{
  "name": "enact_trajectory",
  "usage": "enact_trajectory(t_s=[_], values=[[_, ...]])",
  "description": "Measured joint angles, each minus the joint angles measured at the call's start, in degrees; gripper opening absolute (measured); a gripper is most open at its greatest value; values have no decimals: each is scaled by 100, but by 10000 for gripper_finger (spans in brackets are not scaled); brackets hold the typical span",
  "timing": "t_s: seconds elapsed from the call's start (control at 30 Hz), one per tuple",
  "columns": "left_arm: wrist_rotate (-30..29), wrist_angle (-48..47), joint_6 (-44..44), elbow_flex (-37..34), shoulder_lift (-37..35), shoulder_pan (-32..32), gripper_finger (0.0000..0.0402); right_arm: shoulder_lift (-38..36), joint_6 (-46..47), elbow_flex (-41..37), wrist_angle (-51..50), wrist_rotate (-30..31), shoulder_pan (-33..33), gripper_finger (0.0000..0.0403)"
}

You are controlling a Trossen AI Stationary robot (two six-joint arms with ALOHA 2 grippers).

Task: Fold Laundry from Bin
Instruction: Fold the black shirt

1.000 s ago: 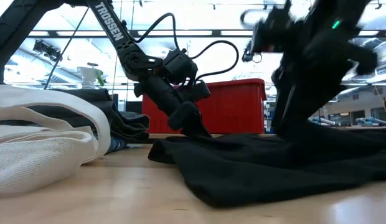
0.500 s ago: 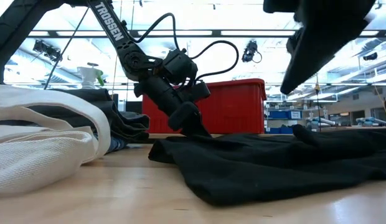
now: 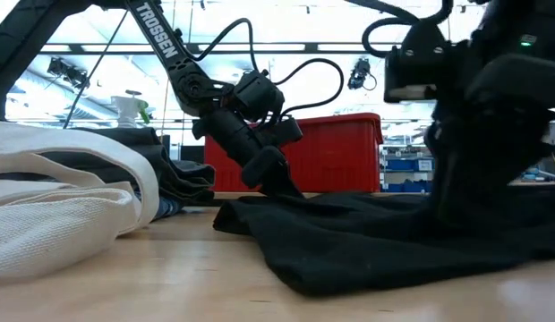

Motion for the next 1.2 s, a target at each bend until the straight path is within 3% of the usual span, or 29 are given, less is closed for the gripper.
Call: enact_trajectory(t_s=[0.27,0.4,0.5,0.7,0.83,1.03,1.2], values=[[121,-42,22,0,0,-17,258,81,1169,20,858,-1077,489,205],[-31,-47,81,0,-1,-1,258,-256,1515,328,352,-1845,654,203],[-73,-52,119,0,-10,19,258,-629,1526,567,-376,-1351,790,200],[-96,-405,164,-9,-233,9,258,-1039,2357,675,-2766,440,1171,193],[-68,-678,190,-9,-475,9,258,-1055,3463,426,-4115,446,1361,189],[36,-1207,307,-9,-899,-8,258,-1194,4215,-352,-3513,602,1605,189],[759,-722,223,-7,-1071,-290,258,-1193,4548,-935,-3323,504,1566,189]])
